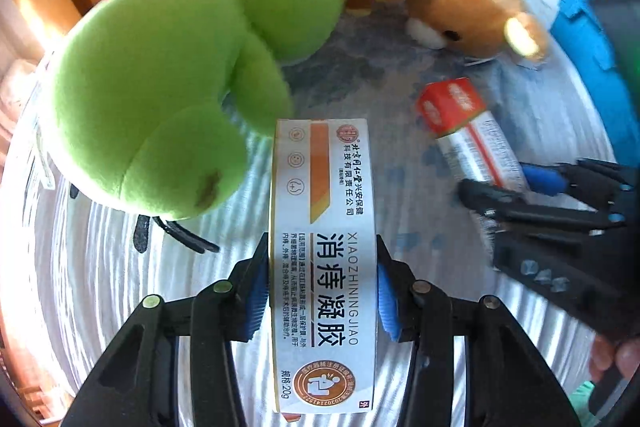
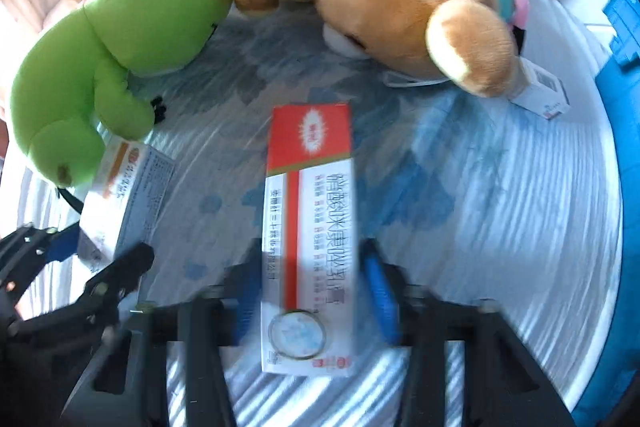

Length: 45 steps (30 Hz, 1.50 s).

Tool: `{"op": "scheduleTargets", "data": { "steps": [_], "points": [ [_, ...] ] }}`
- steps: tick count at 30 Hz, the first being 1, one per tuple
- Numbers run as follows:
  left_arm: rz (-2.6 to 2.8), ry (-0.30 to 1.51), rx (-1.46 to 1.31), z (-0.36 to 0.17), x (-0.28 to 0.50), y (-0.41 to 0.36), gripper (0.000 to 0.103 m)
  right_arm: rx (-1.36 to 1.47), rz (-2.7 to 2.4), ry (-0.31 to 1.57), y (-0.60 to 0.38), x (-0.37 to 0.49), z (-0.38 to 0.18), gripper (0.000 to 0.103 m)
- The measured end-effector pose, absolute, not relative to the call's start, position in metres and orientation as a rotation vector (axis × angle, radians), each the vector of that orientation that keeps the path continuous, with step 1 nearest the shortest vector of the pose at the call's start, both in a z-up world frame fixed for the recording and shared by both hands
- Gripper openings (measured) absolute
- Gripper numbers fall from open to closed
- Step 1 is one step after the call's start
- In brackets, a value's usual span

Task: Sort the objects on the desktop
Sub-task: 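Grasp the white ointment box with the left tool while the right tool grasps the red-white box, then lift both boxes and carry them over the blue bin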

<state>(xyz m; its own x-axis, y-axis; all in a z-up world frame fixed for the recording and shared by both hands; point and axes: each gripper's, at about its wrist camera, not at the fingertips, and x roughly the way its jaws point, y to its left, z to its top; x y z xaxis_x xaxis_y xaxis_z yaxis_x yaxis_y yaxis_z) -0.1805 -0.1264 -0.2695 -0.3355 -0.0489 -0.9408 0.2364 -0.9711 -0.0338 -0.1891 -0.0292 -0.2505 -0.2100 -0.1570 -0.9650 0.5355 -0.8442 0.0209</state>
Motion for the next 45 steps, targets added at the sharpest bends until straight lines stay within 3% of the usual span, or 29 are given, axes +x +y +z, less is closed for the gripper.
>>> {"op": "scheduleTargets", "data": {
  "steps": [11, 12, 16, 27, 45],
  "points": [
    [-2.572, 0.154, 1.507, -0.204, -0.2, -0.113, 0.045, 1.394, -2.228, 0.375, 0.013, -0.142, -0.16, 0.041],
    [-2.586, 0.149, 1.479, -0.199, -0.172, -0.079, 0.045, 1.378, -2.237, 0.365, 0.024, -0.137, -0.153, 0.041],
    [-2.652, 0.096, 1.359, -0.155, -0.169, -0.051, 0.045, 1.264, -2.305, 0.327, 0.04, -0.177, -0.106, 0.041],
    [-2.854, -0.064, 1.041, -0.051, -0.158, -0.003, 0.045, 0.903, -2.603, 0.269, 0.107, -0.137, 0.021, 0.041],
    [-3.199, -0.22, 0.769, 0.045, -0.151, 0.17, 0.045, 0.688, -3.012, 0.104, 0.298, -0.086, 0.102, 0.041]
  ]
}}
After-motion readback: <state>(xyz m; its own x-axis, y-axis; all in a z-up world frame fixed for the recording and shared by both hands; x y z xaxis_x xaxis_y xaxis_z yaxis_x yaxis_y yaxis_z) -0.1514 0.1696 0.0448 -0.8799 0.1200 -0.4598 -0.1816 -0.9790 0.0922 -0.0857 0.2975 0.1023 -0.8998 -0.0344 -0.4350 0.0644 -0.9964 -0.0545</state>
